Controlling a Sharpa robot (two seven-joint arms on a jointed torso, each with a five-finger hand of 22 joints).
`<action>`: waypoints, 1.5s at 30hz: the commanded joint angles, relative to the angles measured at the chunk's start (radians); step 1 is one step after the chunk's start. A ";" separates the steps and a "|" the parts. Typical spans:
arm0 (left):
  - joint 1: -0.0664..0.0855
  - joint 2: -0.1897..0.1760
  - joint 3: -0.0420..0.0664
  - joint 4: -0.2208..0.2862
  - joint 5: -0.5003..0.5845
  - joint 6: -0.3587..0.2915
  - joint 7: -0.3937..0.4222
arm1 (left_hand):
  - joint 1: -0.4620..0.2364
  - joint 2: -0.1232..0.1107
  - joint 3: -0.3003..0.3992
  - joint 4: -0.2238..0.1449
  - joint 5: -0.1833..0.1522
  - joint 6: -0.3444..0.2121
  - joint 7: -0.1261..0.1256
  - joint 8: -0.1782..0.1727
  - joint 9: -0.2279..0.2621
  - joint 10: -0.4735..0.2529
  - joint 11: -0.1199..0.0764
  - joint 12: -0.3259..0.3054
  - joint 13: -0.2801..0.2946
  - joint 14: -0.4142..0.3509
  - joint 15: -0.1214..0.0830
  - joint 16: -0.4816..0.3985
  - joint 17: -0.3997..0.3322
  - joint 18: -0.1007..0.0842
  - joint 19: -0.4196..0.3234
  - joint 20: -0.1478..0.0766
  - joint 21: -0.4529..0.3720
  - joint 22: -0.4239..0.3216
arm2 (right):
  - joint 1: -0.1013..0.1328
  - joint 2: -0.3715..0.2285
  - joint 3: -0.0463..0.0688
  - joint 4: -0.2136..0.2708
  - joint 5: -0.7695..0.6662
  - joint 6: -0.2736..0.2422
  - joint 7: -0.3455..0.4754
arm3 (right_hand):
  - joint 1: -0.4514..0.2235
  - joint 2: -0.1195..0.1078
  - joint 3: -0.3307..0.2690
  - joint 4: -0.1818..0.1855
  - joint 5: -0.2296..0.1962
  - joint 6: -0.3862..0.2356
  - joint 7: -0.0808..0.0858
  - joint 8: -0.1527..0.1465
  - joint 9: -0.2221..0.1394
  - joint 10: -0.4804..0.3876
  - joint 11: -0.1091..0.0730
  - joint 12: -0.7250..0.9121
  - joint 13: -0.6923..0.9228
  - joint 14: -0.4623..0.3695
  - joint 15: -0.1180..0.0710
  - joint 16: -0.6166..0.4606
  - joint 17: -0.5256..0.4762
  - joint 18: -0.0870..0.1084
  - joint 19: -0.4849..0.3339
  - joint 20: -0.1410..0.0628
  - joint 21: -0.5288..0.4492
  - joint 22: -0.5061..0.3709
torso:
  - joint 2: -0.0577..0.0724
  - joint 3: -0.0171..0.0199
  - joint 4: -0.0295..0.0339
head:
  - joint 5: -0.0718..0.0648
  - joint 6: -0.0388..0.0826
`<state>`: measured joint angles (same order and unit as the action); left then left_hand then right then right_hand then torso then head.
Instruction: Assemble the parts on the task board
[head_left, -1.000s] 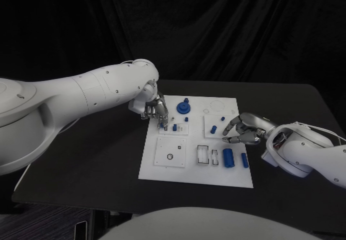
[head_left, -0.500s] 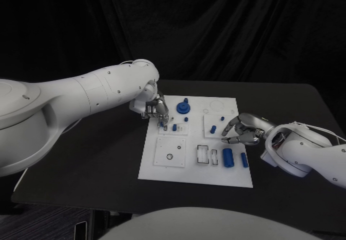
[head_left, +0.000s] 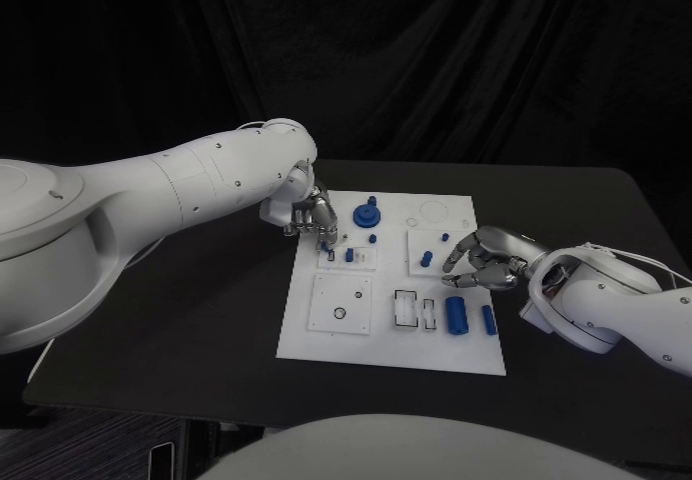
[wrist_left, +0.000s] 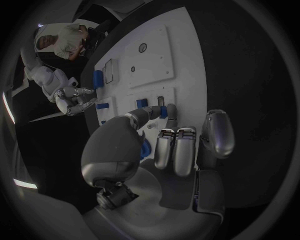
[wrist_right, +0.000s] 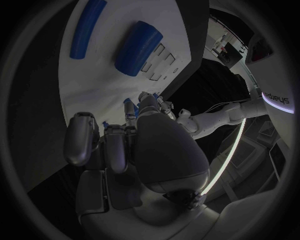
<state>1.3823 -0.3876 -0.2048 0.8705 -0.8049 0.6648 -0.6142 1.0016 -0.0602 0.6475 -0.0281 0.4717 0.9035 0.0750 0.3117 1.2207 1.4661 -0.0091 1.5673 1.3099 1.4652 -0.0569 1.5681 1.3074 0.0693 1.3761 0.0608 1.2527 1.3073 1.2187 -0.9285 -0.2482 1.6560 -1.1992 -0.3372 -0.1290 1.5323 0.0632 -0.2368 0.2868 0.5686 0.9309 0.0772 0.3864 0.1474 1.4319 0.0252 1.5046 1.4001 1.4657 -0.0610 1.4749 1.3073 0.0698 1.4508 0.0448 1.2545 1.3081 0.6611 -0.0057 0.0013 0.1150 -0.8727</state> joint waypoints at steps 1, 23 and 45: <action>-0.013 0.001 -0.006 -0.005 -0.029 -0.036 -0.003 | 0.000 0.010 0.056 -0.057 0.004 -0.004 -0.006 0.001 0.001 0.105 0.008 0.004 0.261 0.106 0.007 0.003 0.263 0.008 -0.006 0.000 -0.003 0.160 | -0.002 0.001 0.000 -0.001 -0.006 0.008 -0.012 | 0.045 0.049 0.006 0.002 0.005 0.001 0.002 0.005 -0.001 0.023 -0.027 -0.014 -0.043 0.069 -0.007 -0.004 0.090 0.004 -0.004 -0.003 -0.005 0.151 | 0.000 0.0000 0.0005 | 0.000 0.000; -0.017 -0.004 -0.006 0.009 -0.029 -0.078 0.006 | -0.006 0.015 0.056 -0.056 0.010 0.004 -0.007 0.000 0.002 0.105 0.008 0.004 0.261 0.106 0.008 0.003 0.263 0.009 -0.009 0.001 -0.008 0.159 | -0.004 0.005 0.000 -0.004 -0.006 0.012 -0.012 | 0.046 0.049 0.008 0.002 0.005 0.000 0.003 0.005 -0.002 0.023 -0.026 -0.014 -0.043 0.069 -0.006 -0.005 0.089 0.004 -0.004 -0.003 -0.005 0.151 | 0.000 0.0005 0.0005 | 0.000 0.000; -0.012 -0.133 -0.006 0.227 -0.029 -0.188 0.045 | -0.022 0.018 0.062 -0.063 0.023 0.051 -0.019 0.007 0.009 0.105 -0.004 0.004 0.261 0.106 -0.002 0.003 0.263 0.004 0.015 -0.006 0.021 0.167 | -0.010 -0.014 0.000 0.002 -0.006 0.013 -0.014 | 0.046 0.049 0.008 0.002 0.005 0.000 0.003 0.005 -0.002 0.023 -0.026 -0.014 -0.043 0.069 -0.006 -0.005 0.089 0.004 -0.004 -0.003 -0.005 0.151 | -0.001 -0.0006 0.0029 | -0.011 0.000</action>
<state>1.3787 -0.5168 -0.2058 1.0832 -0.8281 0.5024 -0.5755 0.9878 -0.0450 0.6488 -0.0297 0.4881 0.9297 0.0715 0.3152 1.2305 1.4660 -0.0092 1.5672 1.3099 1.4652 -0.0569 1.5681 1.3073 0.0691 1.3836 0.0534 1.2684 1.3079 1.2110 -0.9404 -0.2483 1.6555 -1.1992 -0.3299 -0.1294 1.5323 0.0632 -0.2340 0.2896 0.5686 0.9309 0.0772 0.3864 0.1468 1.4320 0.0252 1.5046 1.4001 1.4657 -0.0573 1.4751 1.3073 0.0698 1.4508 0.0447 1.2545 1.3076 0.6606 -0.0060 0.0038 0.1031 -0.8727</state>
